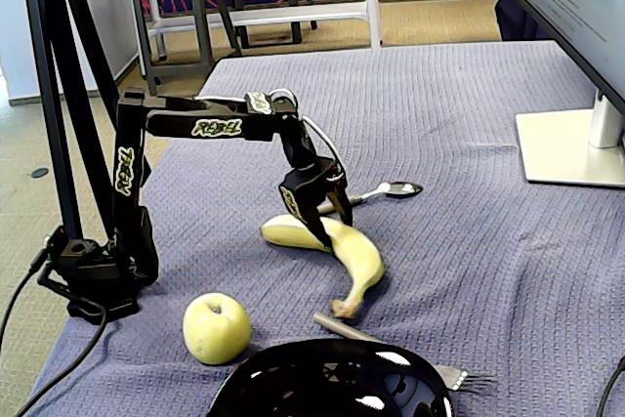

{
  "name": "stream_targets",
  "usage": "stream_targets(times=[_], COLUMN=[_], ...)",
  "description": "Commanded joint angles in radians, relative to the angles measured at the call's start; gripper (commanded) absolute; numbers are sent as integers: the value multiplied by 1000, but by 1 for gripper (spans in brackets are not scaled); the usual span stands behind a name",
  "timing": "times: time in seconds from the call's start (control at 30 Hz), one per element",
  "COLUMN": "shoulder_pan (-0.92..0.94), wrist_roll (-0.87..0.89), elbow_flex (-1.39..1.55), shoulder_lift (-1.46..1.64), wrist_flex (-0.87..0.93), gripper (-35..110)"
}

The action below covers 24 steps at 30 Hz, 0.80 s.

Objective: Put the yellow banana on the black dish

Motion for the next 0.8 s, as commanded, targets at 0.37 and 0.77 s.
stream_targets(times=[0.37,0.77], shoulder_pan=[-17,15], wrist_roll=[86,141], elbow_flex=[-146,-140], shoulder_lift=[249,489], wrist_flex=[91,219], gripper=[0,0])
